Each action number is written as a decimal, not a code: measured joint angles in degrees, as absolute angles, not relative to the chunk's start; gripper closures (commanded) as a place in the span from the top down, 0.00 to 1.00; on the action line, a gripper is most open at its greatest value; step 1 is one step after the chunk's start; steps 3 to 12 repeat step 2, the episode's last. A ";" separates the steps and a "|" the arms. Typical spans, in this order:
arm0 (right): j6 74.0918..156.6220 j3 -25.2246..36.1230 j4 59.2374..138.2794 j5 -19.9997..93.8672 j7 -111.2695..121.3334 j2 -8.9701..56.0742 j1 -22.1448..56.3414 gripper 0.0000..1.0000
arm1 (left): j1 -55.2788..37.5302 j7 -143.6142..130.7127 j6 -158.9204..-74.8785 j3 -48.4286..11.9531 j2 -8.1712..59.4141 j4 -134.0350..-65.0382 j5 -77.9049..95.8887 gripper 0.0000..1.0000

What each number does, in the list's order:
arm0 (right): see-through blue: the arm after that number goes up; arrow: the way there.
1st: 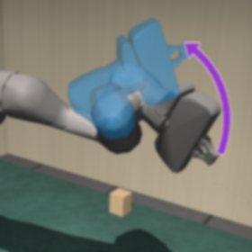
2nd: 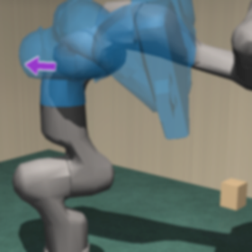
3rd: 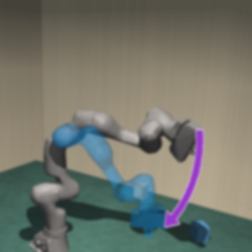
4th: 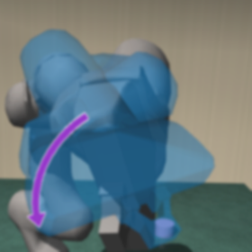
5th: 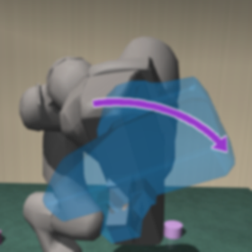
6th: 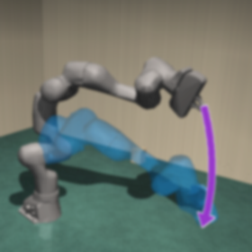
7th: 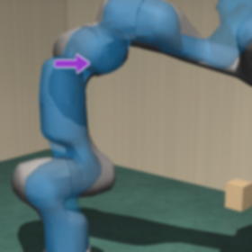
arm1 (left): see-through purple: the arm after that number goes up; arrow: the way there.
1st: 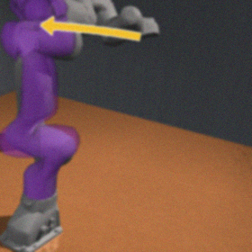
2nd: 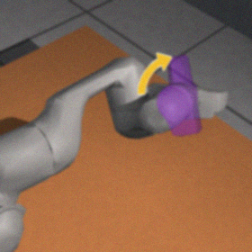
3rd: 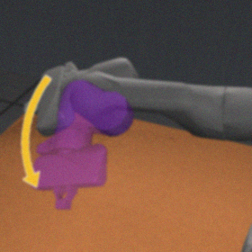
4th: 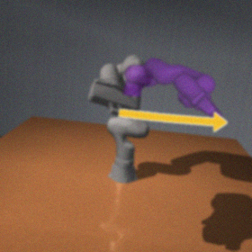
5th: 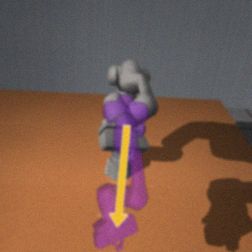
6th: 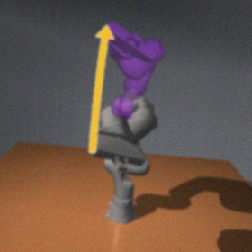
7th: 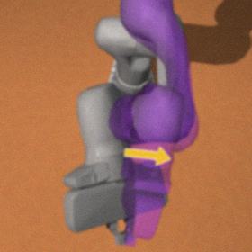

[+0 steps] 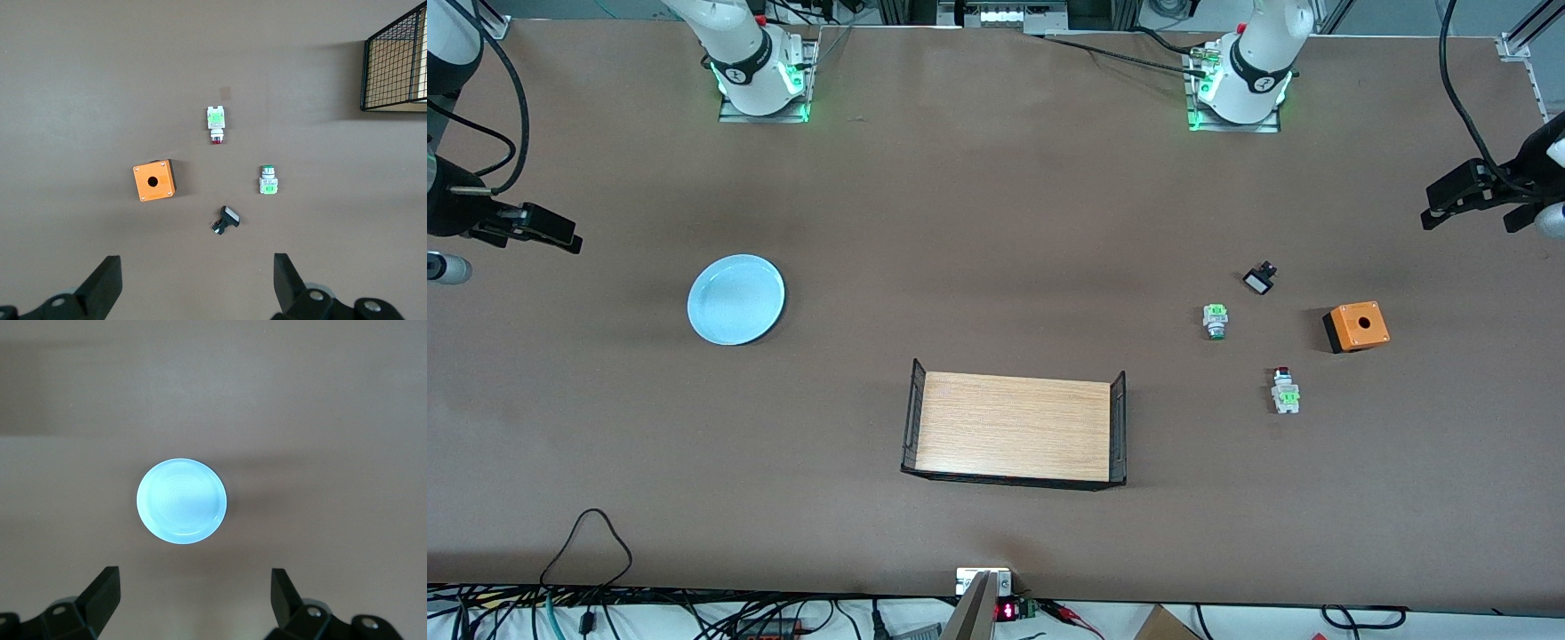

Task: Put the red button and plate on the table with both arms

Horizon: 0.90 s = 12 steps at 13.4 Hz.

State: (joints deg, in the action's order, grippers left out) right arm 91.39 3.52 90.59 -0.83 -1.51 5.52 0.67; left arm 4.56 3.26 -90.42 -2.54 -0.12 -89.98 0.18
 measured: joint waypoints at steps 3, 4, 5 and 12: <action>91.38 3.52 90.51 -0.83 -1.51 5.28 0.69 1.00 | 4.56 3.26 -90.42 -2.54 -0.12 -89.98 0.18 1.00; 91.38 3.52 90.51 -0.83 -1.51 5.28 0.69 1.00 | 4.56 3.26 -90.42 -2.54 -0.12 -89.98 0.18 1.00; 91.38 3.52 90.51 -0.83 -1.51 5.28 0.69 1.00 | 4.56 3.26 -90.42 -2.54 -0.12 -89.98 0.18 1.00; 91.38 3.52 90.51 -0.83 -1.51 5.28 0.69 1.00 | 4.56 3.26 -90.42 -2.54 -0.12 -89.98 0.18 1.00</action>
